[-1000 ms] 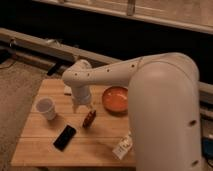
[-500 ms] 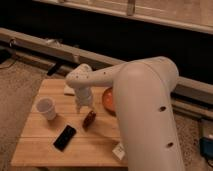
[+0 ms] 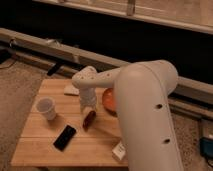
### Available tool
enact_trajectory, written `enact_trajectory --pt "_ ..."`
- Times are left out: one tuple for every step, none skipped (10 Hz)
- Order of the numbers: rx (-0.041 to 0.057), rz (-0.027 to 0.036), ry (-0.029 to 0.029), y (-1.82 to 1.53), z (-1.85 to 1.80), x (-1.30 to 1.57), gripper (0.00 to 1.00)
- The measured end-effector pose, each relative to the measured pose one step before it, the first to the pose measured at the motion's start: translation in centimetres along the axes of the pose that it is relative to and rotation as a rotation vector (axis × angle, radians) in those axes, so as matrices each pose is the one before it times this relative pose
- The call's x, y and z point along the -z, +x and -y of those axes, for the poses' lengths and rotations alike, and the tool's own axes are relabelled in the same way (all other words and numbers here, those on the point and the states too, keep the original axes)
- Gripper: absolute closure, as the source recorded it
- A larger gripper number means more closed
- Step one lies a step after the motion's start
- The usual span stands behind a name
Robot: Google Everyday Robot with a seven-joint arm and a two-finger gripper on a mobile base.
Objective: Place the pepper in the ceramic cup
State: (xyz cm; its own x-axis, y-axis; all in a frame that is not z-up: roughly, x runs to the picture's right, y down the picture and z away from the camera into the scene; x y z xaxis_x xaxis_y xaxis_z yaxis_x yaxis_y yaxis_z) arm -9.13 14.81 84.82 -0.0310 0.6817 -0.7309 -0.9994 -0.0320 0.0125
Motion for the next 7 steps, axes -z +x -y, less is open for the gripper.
enact_trajectory --pt "-0.00636 -0.00694 -0.00920 -0.175 0.236 -0.489 0.35" --pt "-0.00680 -0.00659 -0.00627 -0.185 0.318 -0.473 0.35" --pt "-0.00124 -0.00399 -0.00539 -0.199 -0.011 -0.367 0.35" --pt "0.00200 -0.00541 -0.00332 -0.157 -0.204 -0.338 0.35" --pt "0.00183 -0.00780 0.00236 -0.066 -0.066 -0.310 0.35" --pt "0.00118 -0.00793 0.00060 -0.072 -0.052 -0.236 0.35" --pt "0.00083 -0.00627 0.00107 -0.075 0.018 -0.133 0.35"
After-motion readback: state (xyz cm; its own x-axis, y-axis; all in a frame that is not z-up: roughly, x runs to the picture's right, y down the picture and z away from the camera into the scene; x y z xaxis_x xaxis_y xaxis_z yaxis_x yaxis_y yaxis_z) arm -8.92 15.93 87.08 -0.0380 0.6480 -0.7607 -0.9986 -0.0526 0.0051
